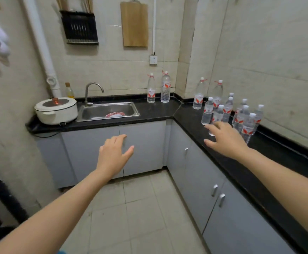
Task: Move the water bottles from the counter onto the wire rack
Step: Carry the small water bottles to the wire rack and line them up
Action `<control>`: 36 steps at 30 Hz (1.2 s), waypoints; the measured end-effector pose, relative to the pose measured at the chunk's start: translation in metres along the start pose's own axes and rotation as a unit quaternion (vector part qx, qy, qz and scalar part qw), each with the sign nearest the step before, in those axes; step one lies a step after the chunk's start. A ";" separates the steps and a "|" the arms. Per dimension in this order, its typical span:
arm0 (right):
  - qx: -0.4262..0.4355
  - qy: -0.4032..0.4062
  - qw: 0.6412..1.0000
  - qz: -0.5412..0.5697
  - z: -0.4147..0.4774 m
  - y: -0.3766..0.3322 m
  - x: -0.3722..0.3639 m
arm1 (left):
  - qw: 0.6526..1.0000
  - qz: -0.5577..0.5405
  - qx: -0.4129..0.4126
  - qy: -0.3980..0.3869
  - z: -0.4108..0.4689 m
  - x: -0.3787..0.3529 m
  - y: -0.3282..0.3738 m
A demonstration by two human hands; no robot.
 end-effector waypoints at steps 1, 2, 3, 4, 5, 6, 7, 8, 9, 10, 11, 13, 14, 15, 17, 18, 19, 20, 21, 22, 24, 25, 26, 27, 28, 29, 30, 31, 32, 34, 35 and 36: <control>-0.006 0.009 1.000 0.004 0.016 0.006 0.003 | 1.000 0.000 -0.006 -0.002 0.013 -0.004 0.003; -0.011 0.017 1.000 0.009 0.032 0.011 0.004 | 1.000 0.001 -0.015 -0.003 0.026 -0.009 0.006; -0.015 0.022 0.999 0.019 0.048 0.015 0.003 | 1.000 0.005 -0.023 -0.004 0.040 -0.013 0.008; -0.015 0.028 0.999 0.032 0.064 0.018 0.000 | 1.000 0.010 -0.029 -0.003 0.055 -0.019 0.009; -0.012 0.035 0.998 0.045 0.081 0.019 -0.005 | 0.999 0.015 -0.031 -0.002 0.072 -0.024 0.009; -0.006 0.041 0.998 0.053 0.099 0.021 -0.011 | 0.999 0.018 -0.029 0.000 0.091 -0.030 0.007; 0.001 0.047 0.997 0.058 0.118 0.022 -0.018 | 0.999 0.020 -0.025 0.000 0.111 -0.036 0.007; 0.007 0.052 0.997 0.060 0.138 0.023 -0.026 | 1.000 0.020 -0.021 -0.003 0.132 -0.043 0.008; 0.011 0.054 0.996 0.063 0.159 0.025 -0.035 | 1.000 0.017 -0.018 -0.007 0.153 -0.051 0.010; 0.011 0.054 0.996 0.065 0.179 0.028 -0.044 | 1.000 0.012 -0.014 -0.013 0.173 -0.060 0.012; 0.010 0.050 0.996 0.068 0.198 0.030 -0.054 | 1.000 0.008 -0.012 -0.020 0.192 -0.070 0.015; 0.009 0.033 0.996 0.079 0.235 0.034 -0.075 | 0.999 0.005 -0.009 -0.036 0.228 -0.091 0.016; 0.009 0.026 0.996 0.090 0.252 0.034 -0.086 | 0.999 0.005 -0.004 -0.043 0.245 -0.101 0.015; 0.008 0.022 0.994 0.104 0.268 0.035 -0.097 | 0.999 0.007 0.004 -0.049 0.260 -0.110 0.013; -0.006 0.018 0.991 0.135 0.298 0.037 -0.114 | 0.998 0.011 0.019 -0.062 0.289 -0.128 0.007; -0.015 0.012 0.989 0.145 0.311 0.038 -0.124 | 0.997 0.011 0.024 -0.071 0.301 -0.137 0.004; -0.023 0.005 0.988 0.150 0.324 0.039 -0.134 | 0.997 0.008 0.027 -0.078 0.313 -0.146 0.002; -0.028 0.000 0.988 0.152 0.336 0.041 -0.143 | 0.996 0.002 0.027 -0.080 0.326 -0.153 0.000; -0.032 -0.003 0.988 0.153 0.349 0.043 -0.150 | 0.997 -0.004 0.025 -0.079 0.340 -0.159 -0.002; -0.038 -0.003 0.987 0.156 0.363 0.045 -0.156 | 0.997 -0.010 0.022 -0.076 0.356 -0.165 -0.004; -0.052 -0.002 0.986 0.160 0.390 0.050 -0.168 | 0.997 -0.023 0.020 -0.076 0.388 -0.178 -0.012; -0.058 -0.003 0.986 0.159 0.401 0.052 -0.174 | 0.996 -0.031 0.018 -0.077 0.404 -0.186 -0.017; -0.065 -0.002 0.986 0.156 0.413 0.054 -0.181 | 0.996 -0.040 0.017 -0.079 0.422 -0.196 -0.021; -0.072 -0.001 0.986 0.150 0.424 0.058 -0.187 | 0.995 -0.049 0.017 -0.080 0.441 -0.207 -0.024; -0.083 0.000 0.986 0.144 0.435 0.064 -0.192 | 0.995 -0.059 0.019 -0.083 0.460 -0.219 -0.026; -0.095 0.002 0.986 0.136 0.445 0.070 -0.196 | 0.994 -0.069 0.021 -0.088 0.480 -0.232 -0.025; -0.111 0.005 0.986 0.126 0.453 0.079 -0.200 | 0.992 -0.077 0.017 -0.098 0.499 -0.247 -0.022; -0.131 0.011 0.985 0.116 0.459 0.088 -0.203 | 0.990 -0.085 0.005 -0.112 0.517 -0.261 -0.015; -0.156 0.019 0.982 0.109 0.464 0.098 -0.206 | 0.987 -0.095 -0.012 -0.129 0.535 -0.275 -0.006; -0.212 0.021 0.971 0.106 0.467 0.117 -0.212 | 0.978 -0.120 -0.048 -0.163 0.566 -0.297 0.013; -0.238 0.017 0.965 0.107 0.466 0.124 -0.215 | 0.973 -0.135 -0.065 -0.177 0.581 -0.306 0.022; -0.265 0.018 0.958 0.108 0.464 0.130 -0.218 | 0.967 -0.149 -0.081 -0.190 0.595 -0.314 0.030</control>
Point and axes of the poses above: each hand's wrist, its own z-axis towards the middle knuckle, its own x-axis out of the back of the hand, y = z × x, the point moved 6 cm from there along z, towards the middle knuckle, and after that the axes turned 5 degrees about x, right-handed, at the moved point
